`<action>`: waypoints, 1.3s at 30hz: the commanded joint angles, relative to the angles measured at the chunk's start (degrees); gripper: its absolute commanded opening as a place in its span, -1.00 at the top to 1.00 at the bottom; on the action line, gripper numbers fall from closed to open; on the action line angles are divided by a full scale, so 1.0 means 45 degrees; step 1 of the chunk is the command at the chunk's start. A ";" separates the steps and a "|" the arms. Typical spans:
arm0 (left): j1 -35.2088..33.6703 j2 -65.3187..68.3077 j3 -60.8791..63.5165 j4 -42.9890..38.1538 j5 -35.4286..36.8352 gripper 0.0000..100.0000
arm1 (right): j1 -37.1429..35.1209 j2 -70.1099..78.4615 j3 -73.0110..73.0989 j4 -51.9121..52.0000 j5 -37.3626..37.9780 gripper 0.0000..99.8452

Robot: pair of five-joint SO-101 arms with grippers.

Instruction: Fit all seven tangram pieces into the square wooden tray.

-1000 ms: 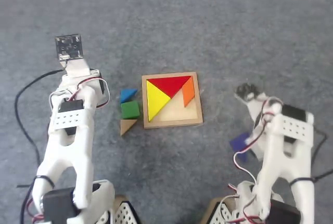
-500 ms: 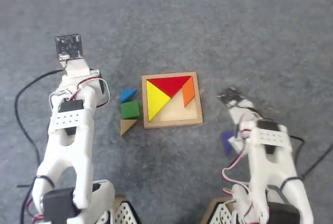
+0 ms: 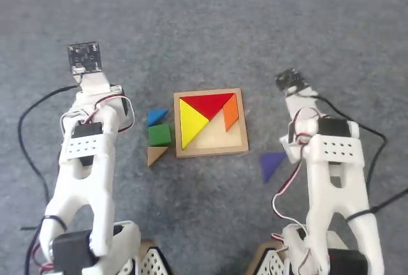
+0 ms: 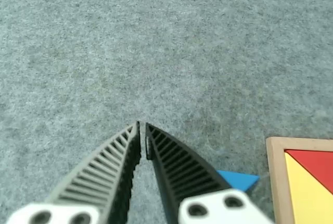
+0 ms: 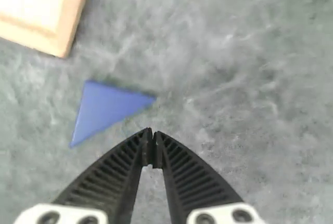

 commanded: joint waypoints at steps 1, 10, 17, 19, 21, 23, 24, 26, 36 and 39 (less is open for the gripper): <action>0.0059 -0.0449 -0.0420 -0.0195 -0.0352 0.96 | -0.0049 -0.0498 -0.0957 -0.0166 -0.1739 0.98; 0.0508 0.0352 -0.4425 0.4767 -0.2071 0.78 | 0.0498 0.0322 0.1485 -0.3761 -0.3048 0.98; 0.1407 0.4337 -0.5558 0.5490 -0.2149 0.70 | -0.0127 0.0303 0.1485 -0.2510 0.0215 0.88; 0.1055 0.5158 -0.5617 0.5158 -0.2344 0.72 | -0.0127 0.0381 0.1485 -0.2510 0.2403 0.71; 0.0645 0.5294 -0.5636 0.5099 -0.2598 0.77 | -0.0107 0.0361 0.1524 -0.2393 0.4806 0.52; 0.0059 0.5001 -0.5499 0.5158 -0.2676 0.80 | -0.0225 0.0303 0.1504 -0.1905 0.7013 0.37; -0.0234 0.4825 -0.5304 0.5216 -0.2676 0.80 | -0.0459 0.0303 0.1485 -0.1455 0.7932 0.33; -0.0625 0.4474 -0.4659 0.5216 -0.2696 0.80 | -0.1104 0.0400 0.1582 -0.0791 0.9182 0.31; -0.0801 0.3419 -0.2667 0.4943 -0.3849 0.80 | -0.2999 0.0479 0.3516 -0.2960 0.9788 0.42; -0.0801 0.3380 -0.2549 0.4767 -0.3868 0.80 | -0.3038 0.0479 0.3556 -0.3292 0.9768 0.42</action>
